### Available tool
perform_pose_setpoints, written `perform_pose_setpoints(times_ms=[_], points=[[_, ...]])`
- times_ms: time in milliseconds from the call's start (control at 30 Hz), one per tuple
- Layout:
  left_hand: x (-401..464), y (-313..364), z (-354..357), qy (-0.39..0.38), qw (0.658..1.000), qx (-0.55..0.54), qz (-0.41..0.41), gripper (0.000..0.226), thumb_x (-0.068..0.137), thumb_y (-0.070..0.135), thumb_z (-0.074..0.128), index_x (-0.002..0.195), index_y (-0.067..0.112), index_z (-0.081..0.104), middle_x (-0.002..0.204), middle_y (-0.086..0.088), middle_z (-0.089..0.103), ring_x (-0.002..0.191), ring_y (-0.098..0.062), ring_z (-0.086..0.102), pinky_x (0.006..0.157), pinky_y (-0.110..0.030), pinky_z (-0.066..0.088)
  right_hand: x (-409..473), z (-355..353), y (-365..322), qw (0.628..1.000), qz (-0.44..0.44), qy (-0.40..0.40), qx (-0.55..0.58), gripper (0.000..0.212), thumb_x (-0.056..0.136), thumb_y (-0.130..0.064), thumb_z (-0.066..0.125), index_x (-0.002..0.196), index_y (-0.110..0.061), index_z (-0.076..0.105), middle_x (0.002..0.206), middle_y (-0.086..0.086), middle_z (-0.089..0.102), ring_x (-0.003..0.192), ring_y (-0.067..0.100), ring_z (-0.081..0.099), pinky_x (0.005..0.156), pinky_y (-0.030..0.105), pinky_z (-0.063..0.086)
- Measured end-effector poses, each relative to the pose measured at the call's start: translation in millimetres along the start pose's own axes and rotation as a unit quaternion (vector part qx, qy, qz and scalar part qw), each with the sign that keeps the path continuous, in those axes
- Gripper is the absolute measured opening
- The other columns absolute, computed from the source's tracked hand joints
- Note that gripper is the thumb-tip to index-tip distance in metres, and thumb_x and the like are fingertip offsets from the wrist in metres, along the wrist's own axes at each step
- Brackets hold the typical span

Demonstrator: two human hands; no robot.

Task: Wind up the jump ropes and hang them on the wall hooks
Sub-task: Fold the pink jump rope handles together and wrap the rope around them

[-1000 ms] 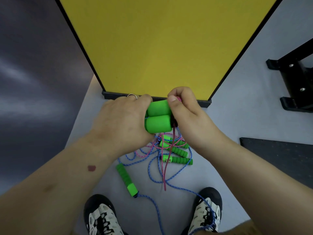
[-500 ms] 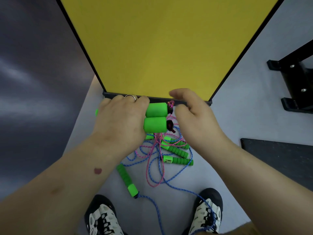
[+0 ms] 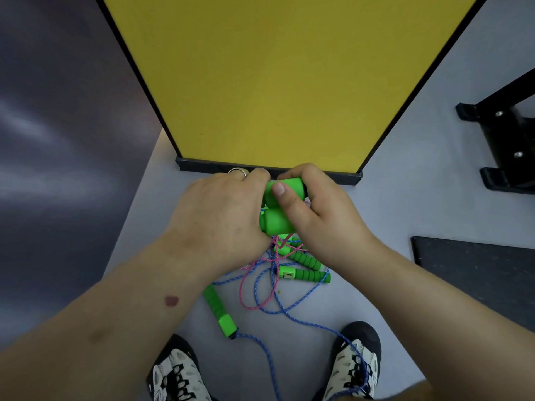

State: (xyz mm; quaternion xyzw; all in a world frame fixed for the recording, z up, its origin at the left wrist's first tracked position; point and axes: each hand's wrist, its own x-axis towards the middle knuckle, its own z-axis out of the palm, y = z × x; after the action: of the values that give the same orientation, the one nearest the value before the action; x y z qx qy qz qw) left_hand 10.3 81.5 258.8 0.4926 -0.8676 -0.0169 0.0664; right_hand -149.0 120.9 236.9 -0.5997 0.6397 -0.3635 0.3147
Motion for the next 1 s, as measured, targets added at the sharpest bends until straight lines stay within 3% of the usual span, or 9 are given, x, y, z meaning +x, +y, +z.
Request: perform_pose_setpoints(times_ms=[100, 200, 267, 433, 567, 667, 833, 933, 1000], points=[[0, 1, -2, -0.015, 1.000, -0.012, -0.006, 0.034, 0.072, 0.042, 0.064, 0.095, 0.029, 0.042, 0.076, 0.008, 0.042, 0.072, -0.025, 0.052, 0.056, -0.034, 0.035, 0, -1, -5, 0.996, 0.017, -0.013, 0.084, 0.020, 0.100, -0.044, 0.053, 0.112, -0.028, 0.056, 0.082, -0.014, 0.058, 0.072, 0.009, 0.054, 0.064, 0.033, 0.046], [0, -4, -2, -0.016, 1.000, -0.007, -0.001, 0.034, 0.069, 0.046, 0.065, 0.092, 0.030, 0.046, 0.078, 0.006, 0.049, 0.074, -0.026, 0.058, 0.057, -0.034, 0.043, -3, -1, -12, 0.986, 0.052, -0.026, 0.159, 0.018, 0.103, -0.044, 0.049, 0.105, -0.028, 0.057, 0.070, -0.020, 0.052, 0.066, 0.003, 0.050, 0.061, 0.023, 0.044], [0, -6, -1, -0.012, 1.000, 0.000, 0.004, 0.033, 0.068, 0.048, 0.065, 0.090, 0.030, 0.047, 0.079, 0.006, 0.054, 0.073, -0.026, 0.060, 0.057, -0.034, 0.045, -4, 0, -15, 0.978, 0.085, -0.036, 0.186, 0.025, 0.101, -0.051, 0.047, 0.097, -0.028, 0.055, 0.063, -0.018, 0.051, 0.063, 0.009, 0.053, 0.061, 0.033, 0.051], [2, -2, 0, 0.001, 1.000, -0.025, 0.001, 0.035, 0.067, 0.047, 0.064, 0.095, 0.030, 0.051, 0.082, 0.005, 0.058, 0.076, -0.026, 0.060, 0.062, -0.039, 0.051, 0, 1, -14, 0.986, 0.090, 0.010, 0.138, 0.024, 0.102, -0.047, 0.047, 0.090, -0.029, 0.056, 0.056, -0.017, 0.048, 0.056, 0.007, 0.045, 0.057, 0.029, 0.038], [2, -5, -3, 0.002, 1.000, -0.023, 0.014, 0.053, 0.064, 0.060, 0.056, 0.107, 0.030, 0.056, 0.094, 0.007, 0.061, 0.093, -0.026, 0.060, 0.083, -0.042, 0.049, 3, -7, -15, 0.991, 0.072, 0.028, 0.107, 0.027, 0.104, -0.043, 0.045, 0.088, -0.024, 0.056, 0.055, -0.018, 0.046, 0.054, 0.002, 0.043, 0.051, 0.018, 0.034], [3, -9, -2, 0.013, 1.000, 0.016, 0.023, 0.056, 0.065, 0.059, 0.064, 0.110, 0.026, 0.058, 0.103, 0.004, 0.062, 0.105, -0.029, 0.057, 0.102, -0.049, 0.041, 2, -9, -17, 0.992, 0.064, 0.029, 0.106, 0.027, 0.105, -0.042, 0.044, 0.090, -0.023, 0.057, 0.054, -0.019, 0.045, 0.054, 0.002, 0.042, 0.050, 0.015, 0.032], [2, -8, 0, -0.008, 1.000, 0.023, 0.019, 0.049, 0.066, 0.045, 0.071, 0.108, 0.027, 0.052, 0.086, 0.004, 0.059, 0.084, -0.029, 0.061, 0.066, -0.035, 0.033, 1, -9, -18, 0.993, 0.058, 0.034, 0.096, 0.027, 0.104, -0.043, 0.045, 0.089, -0.024, 0.057, 0.053, -0.018, 0.044, 0.053, 0.003, 0.041, 0.050, 0.017, 0.031], [1, -7, -3, 0.009, 1.000, 0.012, 0.017, 0.045, 0.067, 0.046, 0.055, 0.108, 0.026, 0.054, 0.088, 0.003, 0.059, 0.085, -0.030, 0.060, 0.066, -0.036, 0.036, 2, -10, -19, 0.992, 0.052, 0.047, 0.106, 0.027, 0.104, -0.043, 0.046, 0.087, -0.025, 0.057, 0.055, -0.018, 0.045, 0.055, 0.002, 0.042, 0.051, 0.018, 0.033], [2, -6, -6, 0.035, 0.999, 0.015, 0.017, 0.047, 0.064, 0.047, 0.047, 0.104, 0.025, 0.058, 0.089, 0.002, 0.060, 0.090, -0.032, 0.057, 0.078, -0.040, 0.042, 2, -10, -20, 0.990, 0.046, 0.051, 0.123, 0.027, 0.104, -0.042, 0.046, 0.086, -0.025, 0.058, 0.060, -0.016, 0.046, 0.058, 0.002, 0.043, 0.053, 0.018, 0.035]])
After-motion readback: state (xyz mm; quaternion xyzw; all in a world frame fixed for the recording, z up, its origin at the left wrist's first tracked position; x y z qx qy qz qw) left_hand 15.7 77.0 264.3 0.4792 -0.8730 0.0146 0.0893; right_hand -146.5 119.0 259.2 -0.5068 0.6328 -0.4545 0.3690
